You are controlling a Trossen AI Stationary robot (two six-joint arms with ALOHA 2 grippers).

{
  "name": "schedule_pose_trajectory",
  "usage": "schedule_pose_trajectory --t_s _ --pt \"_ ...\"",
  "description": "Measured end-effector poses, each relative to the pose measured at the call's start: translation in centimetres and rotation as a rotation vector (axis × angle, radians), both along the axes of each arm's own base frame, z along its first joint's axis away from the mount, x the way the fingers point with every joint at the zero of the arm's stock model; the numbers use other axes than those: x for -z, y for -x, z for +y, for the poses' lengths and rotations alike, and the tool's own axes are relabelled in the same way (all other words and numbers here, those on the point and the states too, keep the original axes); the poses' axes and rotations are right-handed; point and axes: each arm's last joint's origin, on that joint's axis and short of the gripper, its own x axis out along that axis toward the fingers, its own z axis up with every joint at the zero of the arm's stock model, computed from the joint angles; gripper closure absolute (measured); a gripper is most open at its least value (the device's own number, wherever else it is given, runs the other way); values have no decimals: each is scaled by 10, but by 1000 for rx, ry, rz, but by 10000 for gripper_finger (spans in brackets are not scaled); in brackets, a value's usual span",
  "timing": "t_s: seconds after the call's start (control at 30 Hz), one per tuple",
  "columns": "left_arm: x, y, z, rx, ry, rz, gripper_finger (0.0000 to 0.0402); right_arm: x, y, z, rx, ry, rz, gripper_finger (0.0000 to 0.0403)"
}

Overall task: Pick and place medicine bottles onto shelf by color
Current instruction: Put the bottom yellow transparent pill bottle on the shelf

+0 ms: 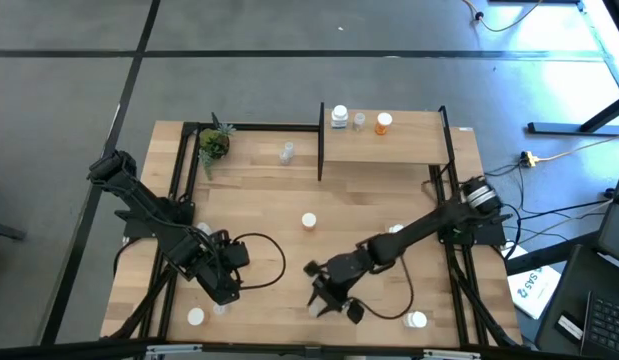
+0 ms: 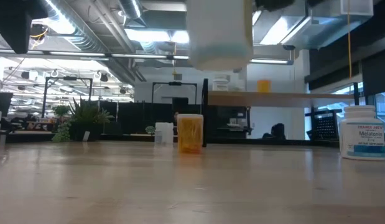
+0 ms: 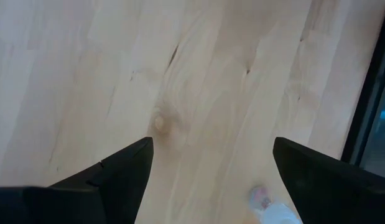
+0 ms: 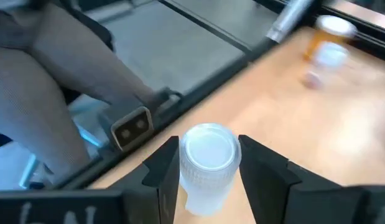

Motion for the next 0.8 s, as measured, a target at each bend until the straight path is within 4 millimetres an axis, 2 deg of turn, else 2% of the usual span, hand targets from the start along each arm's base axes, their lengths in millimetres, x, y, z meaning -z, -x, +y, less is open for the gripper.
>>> schedule_pose_trajectory --t_s 0.3,0.4,0.53,0.8 --pt "0 -2 2 -12 -20 -18 75 -72 38 -33 119 33 12 256" --pt "-1 -2 3 -22 -48 -41 75 -88 49 -43 181 63 -3 256" --pt "-1 -4 5 -44 -103 -86 75 -104 64 -56 247 101 -2 256" --pt "-2 -15 19 -71 -161 -121 75 -124 87 -89 371 160 30 256"
